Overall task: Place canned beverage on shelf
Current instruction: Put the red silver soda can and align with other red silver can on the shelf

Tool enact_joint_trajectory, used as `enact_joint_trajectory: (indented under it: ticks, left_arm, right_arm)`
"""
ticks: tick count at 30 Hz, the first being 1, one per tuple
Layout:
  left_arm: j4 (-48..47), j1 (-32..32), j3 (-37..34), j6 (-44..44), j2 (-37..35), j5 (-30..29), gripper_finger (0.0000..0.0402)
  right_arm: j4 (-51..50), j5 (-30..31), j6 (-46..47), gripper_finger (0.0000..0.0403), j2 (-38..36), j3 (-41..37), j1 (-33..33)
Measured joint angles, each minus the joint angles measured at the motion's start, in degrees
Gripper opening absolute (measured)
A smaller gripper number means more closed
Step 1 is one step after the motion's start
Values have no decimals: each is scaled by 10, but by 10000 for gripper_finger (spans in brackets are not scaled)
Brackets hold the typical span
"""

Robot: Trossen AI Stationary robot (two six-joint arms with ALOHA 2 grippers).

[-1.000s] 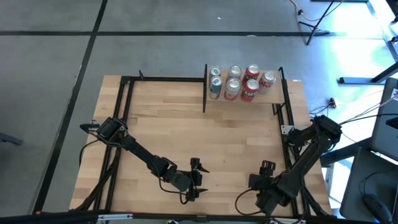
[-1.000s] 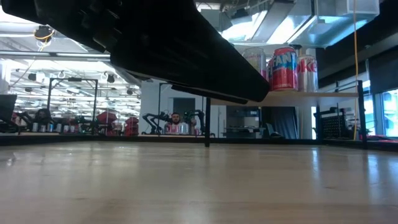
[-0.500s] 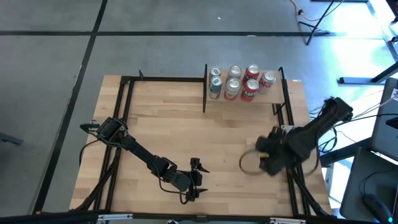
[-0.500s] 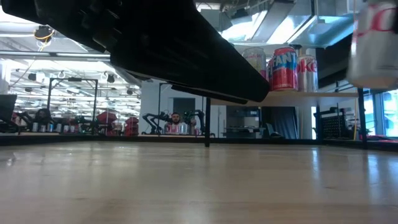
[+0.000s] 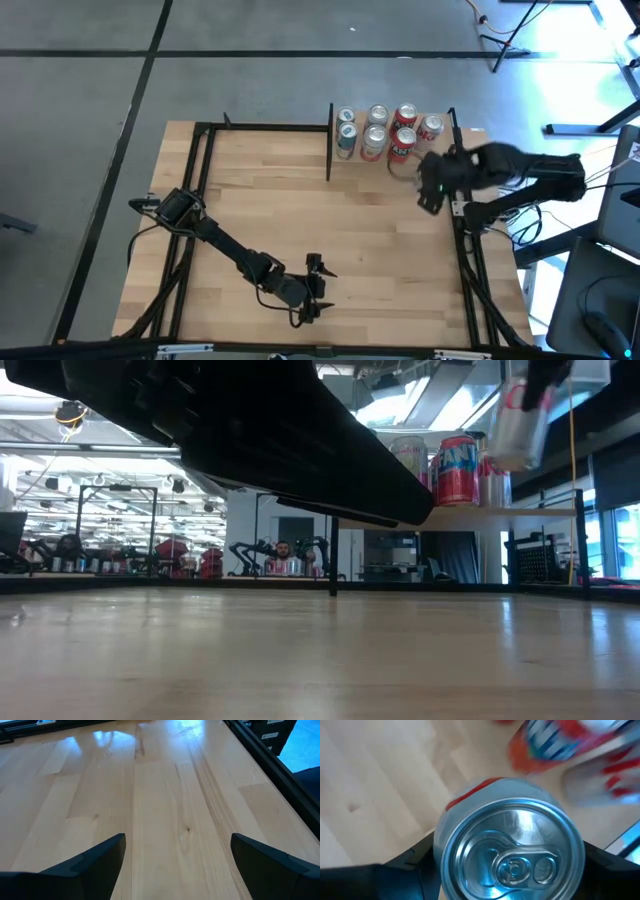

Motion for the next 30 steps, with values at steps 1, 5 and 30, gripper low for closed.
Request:
enact_joint_trajectory:
  ticks: [1,5,30]
  left_arm:
    - [0,0,0,0,0,0,349]
    - [0,0,0,0,0,0,349]
    - [-13,-3,0,-2,0,0,349]
  right_arm:
    - [1,-1,-24,278,2,15,-22]
    - [1,-38,-107,278,12,56,-113]
    - [1,-66,-316,278,71,41,-365]
